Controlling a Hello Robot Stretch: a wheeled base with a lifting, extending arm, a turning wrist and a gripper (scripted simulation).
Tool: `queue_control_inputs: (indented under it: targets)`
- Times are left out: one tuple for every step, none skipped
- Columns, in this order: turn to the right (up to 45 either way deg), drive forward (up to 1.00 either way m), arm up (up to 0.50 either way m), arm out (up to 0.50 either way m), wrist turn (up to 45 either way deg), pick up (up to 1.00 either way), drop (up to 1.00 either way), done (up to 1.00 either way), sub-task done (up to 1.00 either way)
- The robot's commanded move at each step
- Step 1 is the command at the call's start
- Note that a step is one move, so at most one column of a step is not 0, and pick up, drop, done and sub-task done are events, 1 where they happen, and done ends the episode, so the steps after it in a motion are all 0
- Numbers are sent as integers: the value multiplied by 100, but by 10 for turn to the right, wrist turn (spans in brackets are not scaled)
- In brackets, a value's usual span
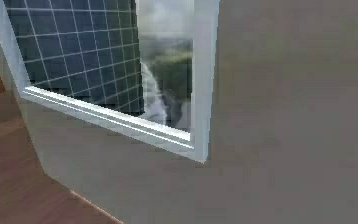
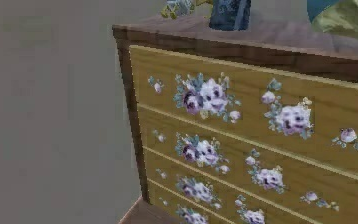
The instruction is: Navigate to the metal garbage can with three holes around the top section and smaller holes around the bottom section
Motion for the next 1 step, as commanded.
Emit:
queue_control_inputs:
  targets:
    - [-30, 0, 0, 0, 0, 0, 0, 0, 0]
